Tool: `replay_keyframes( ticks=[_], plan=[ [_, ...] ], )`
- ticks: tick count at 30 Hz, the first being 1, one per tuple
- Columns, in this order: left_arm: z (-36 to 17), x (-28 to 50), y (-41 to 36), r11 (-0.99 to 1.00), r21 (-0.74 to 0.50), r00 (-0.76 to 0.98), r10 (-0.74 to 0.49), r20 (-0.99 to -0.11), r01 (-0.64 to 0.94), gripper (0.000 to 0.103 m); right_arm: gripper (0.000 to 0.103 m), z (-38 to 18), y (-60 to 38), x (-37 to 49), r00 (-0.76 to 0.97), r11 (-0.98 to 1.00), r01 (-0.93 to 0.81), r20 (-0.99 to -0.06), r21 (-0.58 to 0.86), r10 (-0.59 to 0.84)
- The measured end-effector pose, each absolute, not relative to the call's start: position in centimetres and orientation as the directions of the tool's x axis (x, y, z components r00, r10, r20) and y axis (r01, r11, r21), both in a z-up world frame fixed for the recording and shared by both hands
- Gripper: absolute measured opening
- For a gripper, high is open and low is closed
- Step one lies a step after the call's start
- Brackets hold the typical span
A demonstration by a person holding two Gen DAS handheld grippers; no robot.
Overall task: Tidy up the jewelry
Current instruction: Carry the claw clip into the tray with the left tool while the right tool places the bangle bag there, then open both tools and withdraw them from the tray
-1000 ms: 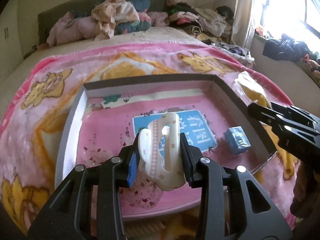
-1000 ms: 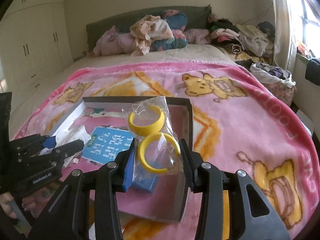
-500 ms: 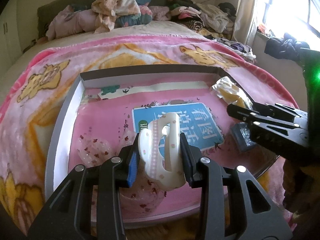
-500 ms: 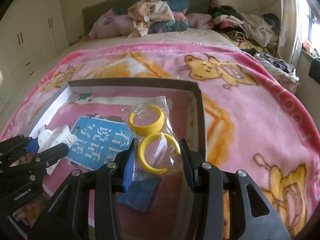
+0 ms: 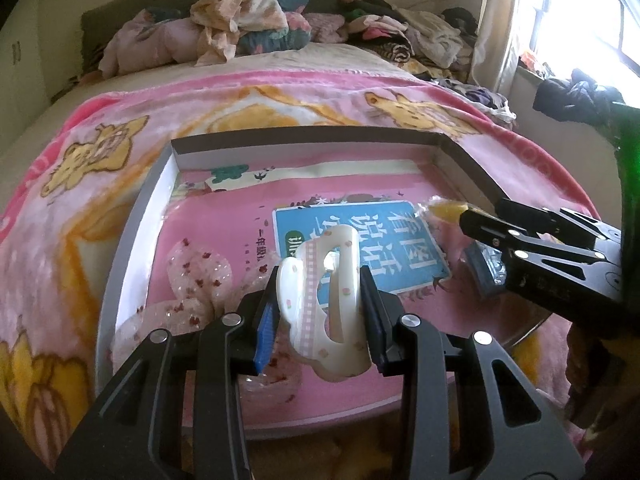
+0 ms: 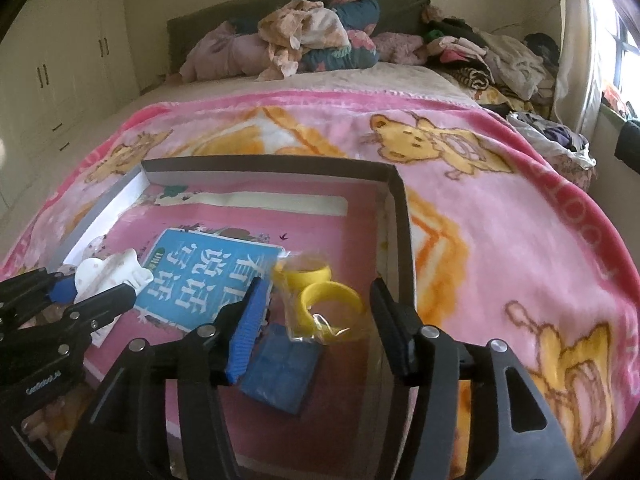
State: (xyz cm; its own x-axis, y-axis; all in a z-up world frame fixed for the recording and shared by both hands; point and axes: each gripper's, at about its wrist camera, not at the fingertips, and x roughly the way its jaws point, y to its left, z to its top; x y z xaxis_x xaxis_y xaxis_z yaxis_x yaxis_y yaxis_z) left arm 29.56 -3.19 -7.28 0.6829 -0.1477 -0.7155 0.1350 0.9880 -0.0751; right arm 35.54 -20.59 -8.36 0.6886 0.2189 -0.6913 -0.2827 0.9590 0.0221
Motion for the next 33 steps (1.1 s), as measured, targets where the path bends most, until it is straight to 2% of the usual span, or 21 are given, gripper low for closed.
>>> replay_keyframes(
  ticks=[10, 23, 33],
  plan=[
    [-6.3, 27.9, -2.7, 0.991, -0.069, 0.709, -0.131, -0.693, 0.116, 0.034, 0.072, -6.8, -21.4, 33.0, 0.727, 0.963, -0.270, -0.650, 0.024, 0.220],
    [-3.8, 24.7, -1.4, 0.993, -0.088, 0.761, -0.112, -0.638, 0.073, 0.052, 0.094, -4.5, -22.3, 28.8, 0.770, 0.966, -0.255, -0.595, 0.042, 0.230],
    [-2.0, 22.0, -1.0, 0.994, -0.091, 0.801, -0.101, -0.590, 0.058, 0.070, 0.095, -2.7, -23.2, 25.8, 0.804, 0.971, -0.234, -0.551, 0.054, 0.225]
  ],
)
